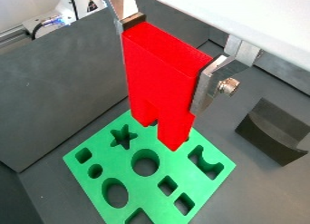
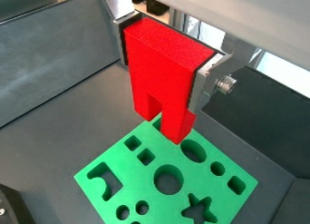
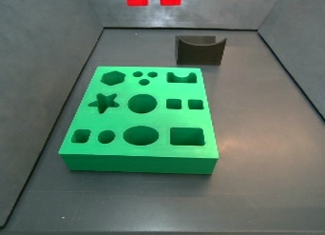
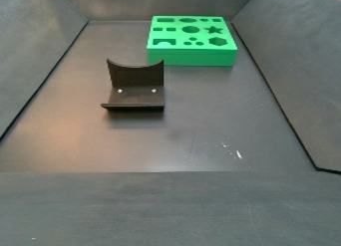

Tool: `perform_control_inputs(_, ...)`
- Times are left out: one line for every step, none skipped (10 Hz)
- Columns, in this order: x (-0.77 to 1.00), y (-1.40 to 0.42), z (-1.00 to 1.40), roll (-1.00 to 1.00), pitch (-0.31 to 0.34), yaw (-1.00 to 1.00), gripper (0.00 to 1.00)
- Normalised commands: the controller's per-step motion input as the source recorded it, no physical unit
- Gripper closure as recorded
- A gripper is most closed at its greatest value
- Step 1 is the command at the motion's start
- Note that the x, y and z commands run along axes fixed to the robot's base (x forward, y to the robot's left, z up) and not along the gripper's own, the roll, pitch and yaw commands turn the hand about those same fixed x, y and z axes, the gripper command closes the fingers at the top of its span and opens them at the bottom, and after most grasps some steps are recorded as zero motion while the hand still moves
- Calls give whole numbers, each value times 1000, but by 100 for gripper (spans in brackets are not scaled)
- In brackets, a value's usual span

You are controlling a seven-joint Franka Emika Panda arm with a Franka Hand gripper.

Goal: Insert the double-square object.

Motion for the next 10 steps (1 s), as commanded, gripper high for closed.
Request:
perform_control_inputs(34,3,-94,21,90,49,100)
perform_control_inputs(446,0,-1000,20,-56,0,100)
perform_control_inputs(460,-66,-1000,73,-53,-11,100)
perform_control_inputs(506,-80,-1000,146,0,-134,100)
perform_control_inputs(563,0,-917,224,0,-180,100)
perform_control_inputs(563,0,-877,247,0,-211,100)
perform_control_inputs(466,0,-834,270,0,-114,100)
perform_control_inputs(409,-83,-934,211,0,-69,100)
perform_control_inputs(309,-231,-1000,134,0,-23,100)
perform_control_inputs(134,-260,-980,163,7,0,100)
